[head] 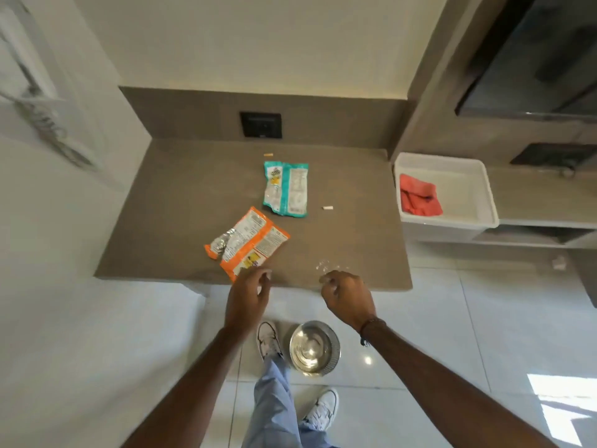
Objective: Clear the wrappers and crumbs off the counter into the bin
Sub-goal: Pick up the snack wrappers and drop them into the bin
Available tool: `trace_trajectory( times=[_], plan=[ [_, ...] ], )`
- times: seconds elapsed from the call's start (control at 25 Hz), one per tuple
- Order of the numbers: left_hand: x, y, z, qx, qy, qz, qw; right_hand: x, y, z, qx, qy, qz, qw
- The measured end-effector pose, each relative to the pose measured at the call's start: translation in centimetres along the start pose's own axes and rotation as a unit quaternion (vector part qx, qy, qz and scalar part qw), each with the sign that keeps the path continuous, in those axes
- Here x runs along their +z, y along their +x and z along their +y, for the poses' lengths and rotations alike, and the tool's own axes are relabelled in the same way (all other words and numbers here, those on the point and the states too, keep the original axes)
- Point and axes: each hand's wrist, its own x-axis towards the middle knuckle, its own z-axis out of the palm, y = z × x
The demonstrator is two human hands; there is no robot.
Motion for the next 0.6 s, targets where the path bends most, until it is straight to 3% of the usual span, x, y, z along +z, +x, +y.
trace_trajectory(
  times=[0.12,0.2,0.28,0.4,0.52,0.6],
  plan=[
    [-2.7,6.1,-1.1,0.021,0.099,0.079,0.992,0.8,4.9,-5.2,0.082,0.118,-0.024,0.989],
    [-3.8,10.4,-2.3,-0.052,0.148,0.025,0.987,2.7,8.3,-8.4,0.204,0.230,-0.071,0.949],
    [-3.9,13.4,-3.4,-0.151,0.142,-0.087,0.974,4.4,10.8,-10.8,0.265,0.264,-0.127,0.919],
    [-3.9,16.1,-4.8,-0.221,-0.025,-0.173,0.960,5.7,13.0,-13.1,0.265,0.261,-0.143,0.917],
    [-5.5,17.0,-5.3,-0.244,-0.237,-0.175,0.924,4.1,15.3,-13.4,0.219,0.265,-0.122,0.931],
    [-6.4,19.3,-4.3,-0.240,-0.319,-0.166,0.902,1.7,17.7,-13.1,0.201,0.288,-0.073,0.933]
  ],
)
